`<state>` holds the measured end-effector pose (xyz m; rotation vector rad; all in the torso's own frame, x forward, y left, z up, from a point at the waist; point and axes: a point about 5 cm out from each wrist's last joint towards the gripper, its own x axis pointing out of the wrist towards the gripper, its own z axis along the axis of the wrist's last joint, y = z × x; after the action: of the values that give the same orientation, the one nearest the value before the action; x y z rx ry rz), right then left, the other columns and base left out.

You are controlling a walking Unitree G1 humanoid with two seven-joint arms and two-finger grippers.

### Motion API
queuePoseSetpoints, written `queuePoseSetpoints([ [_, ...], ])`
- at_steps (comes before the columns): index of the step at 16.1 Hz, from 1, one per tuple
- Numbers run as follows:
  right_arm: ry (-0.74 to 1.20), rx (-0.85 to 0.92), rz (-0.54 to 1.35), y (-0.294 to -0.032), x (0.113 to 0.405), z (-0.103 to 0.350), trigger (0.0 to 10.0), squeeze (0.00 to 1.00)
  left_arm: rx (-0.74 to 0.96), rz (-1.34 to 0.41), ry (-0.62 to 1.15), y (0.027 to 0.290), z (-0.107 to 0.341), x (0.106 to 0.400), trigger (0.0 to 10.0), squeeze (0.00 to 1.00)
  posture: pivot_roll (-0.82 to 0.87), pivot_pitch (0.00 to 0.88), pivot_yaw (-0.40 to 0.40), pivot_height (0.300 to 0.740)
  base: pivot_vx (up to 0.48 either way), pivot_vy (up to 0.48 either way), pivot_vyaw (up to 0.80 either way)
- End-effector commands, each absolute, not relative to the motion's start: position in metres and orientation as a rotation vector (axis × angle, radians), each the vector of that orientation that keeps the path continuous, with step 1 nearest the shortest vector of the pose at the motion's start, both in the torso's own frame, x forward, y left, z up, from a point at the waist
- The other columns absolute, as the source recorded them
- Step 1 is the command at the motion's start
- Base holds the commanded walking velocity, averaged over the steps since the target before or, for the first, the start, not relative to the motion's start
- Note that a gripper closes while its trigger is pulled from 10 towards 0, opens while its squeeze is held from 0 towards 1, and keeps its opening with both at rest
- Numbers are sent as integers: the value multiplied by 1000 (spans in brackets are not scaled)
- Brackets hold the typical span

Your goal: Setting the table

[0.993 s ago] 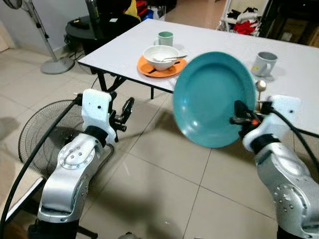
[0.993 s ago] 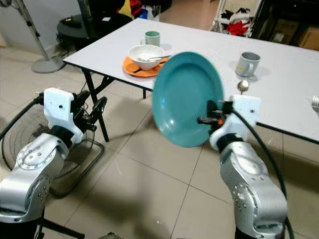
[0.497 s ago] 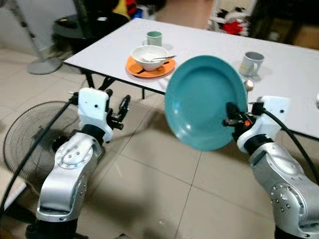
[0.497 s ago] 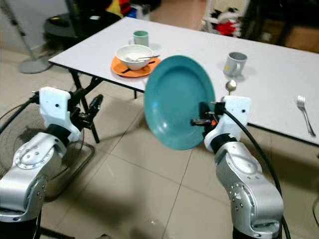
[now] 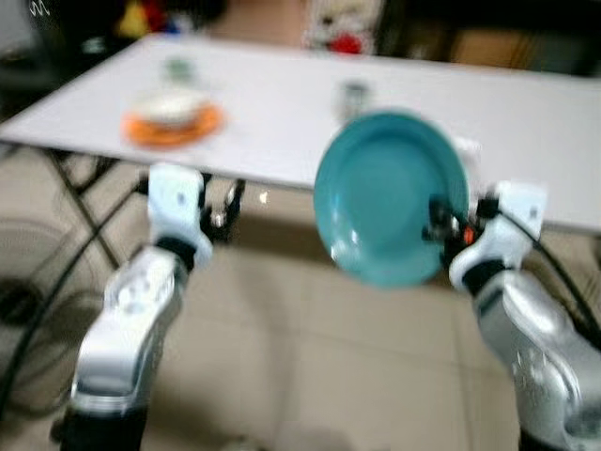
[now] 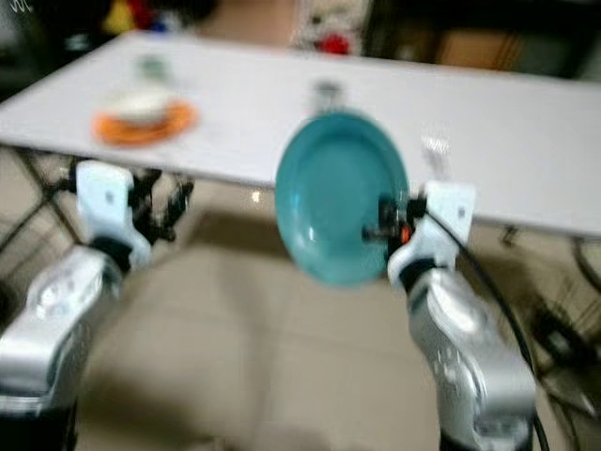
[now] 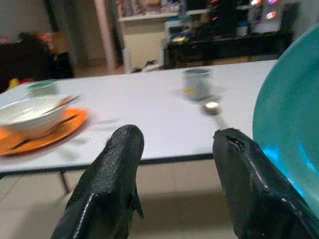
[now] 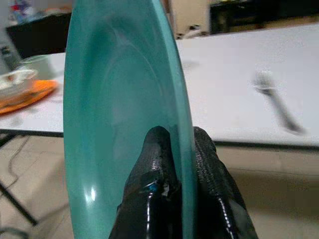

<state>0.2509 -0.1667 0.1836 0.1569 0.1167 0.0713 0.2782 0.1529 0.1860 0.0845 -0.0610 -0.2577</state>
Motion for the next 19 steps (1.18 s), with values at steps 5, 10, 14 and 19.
queuePoseSetpoints([
  [5, 139, 211, 59, -167, 250, 184, 10000, 0, 69, -276, -40, 151, 179, 272, 10000, 0, 40, 0, 42, 740, 0, 96, 0],
  [10, 143, 226, 59, -176, 257, 178, 10000, 0, 47, -277, -49, 145, 176, 269, 10000, 0, 51, 0, 32, 740, 0, 0, 0],
  [14, 147, 316, 73, -179, 255, 176, 10000, 0, 37, -311, -55, 143, 176, 268, 10000, 0, 48, 0, 33, 740, 68, 0, 0],
  [19, 122, 320, 89, -179, 259, 181, 10000, 0, 48, -323, -40, 141, 170, 266, 10000, 0, 50, 0, 32, 740, 316, 0, -156],
])
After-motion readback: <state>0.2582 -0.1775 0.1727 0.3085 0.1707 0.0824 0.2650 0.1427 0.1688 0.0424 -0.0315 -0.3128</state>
